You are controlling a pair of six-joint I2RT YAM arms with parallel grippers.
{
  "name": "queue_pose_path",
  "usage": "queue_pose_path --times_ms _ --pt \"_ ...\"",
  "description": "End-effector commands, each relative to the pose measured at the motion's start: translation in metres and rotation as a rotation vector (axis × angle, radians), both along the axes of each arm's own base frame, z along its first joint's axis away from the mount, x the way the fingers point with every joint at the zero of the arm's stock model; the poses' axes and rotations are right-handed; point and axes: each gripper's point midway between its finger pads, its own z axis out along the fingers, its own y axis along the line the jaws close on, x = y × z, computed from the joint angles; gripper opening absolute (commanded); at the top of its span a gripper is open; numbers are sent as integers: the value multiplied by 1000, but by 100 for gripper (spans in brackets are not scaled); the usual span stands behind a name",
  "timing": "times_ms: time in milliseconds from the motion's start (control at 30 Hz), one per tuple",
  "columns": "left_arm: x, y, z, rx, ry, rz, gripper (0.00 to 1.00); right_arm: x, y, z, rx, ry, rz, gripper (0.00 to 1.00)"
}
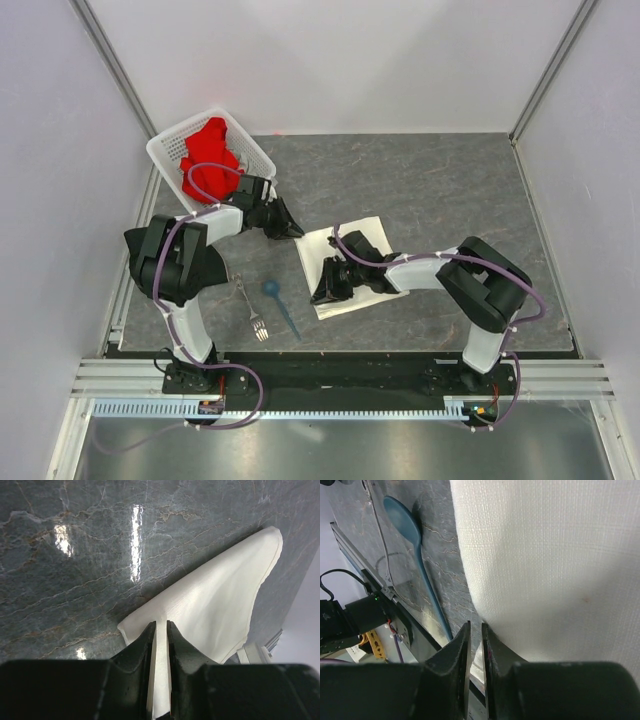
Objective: Fold the napkin into a case and place the utensils inside
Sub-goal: Smooth out the square-folded napkin at the center of the board.
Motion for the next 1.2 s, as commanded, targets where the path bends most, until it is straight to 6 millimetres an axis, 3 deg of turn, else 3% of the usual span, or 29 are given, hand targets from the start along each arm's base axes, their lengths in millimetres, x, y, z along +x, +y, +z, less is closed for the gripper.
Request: queue_pose_path --times_ms 0,200,467,633,733,833,1000,1100,1133,1167 --pt "1 5 24 8 -33 8 21 8 9 32 63 -73 11 20" --pt "-10 -5 27 5 -41 -17 21 5 7 39 73 -79 3 21" --pt "-25 13 -27 123 74 30 20 -21 -4 8 55 -18 -3 21" --pt "-21 30 -38 230 79 55 20 -28 -10 -5 30 5 -3 20" --pt "-12 27 -29 227 46 43 20 -29 -9 -1 35 -2 6 19" --pt "-4 24 -16 218 14 30 20 -24 -9 17 38 -38 6 20" --pt "-8 11 6 197 -29 -13 21 -13 -20 37 -2 -113 -1 22" --pt "-20 -4 27 221 -88 -66 24 5 -54 45 -95 -162 -69 32" --pt "-22 -6 41 235 -128 -68 26 20 -68 61 -102 -203 -122 41" --pt "-34 -18 47 242 -145 -109 27 19 -93 52 -204 -171 -157 47"
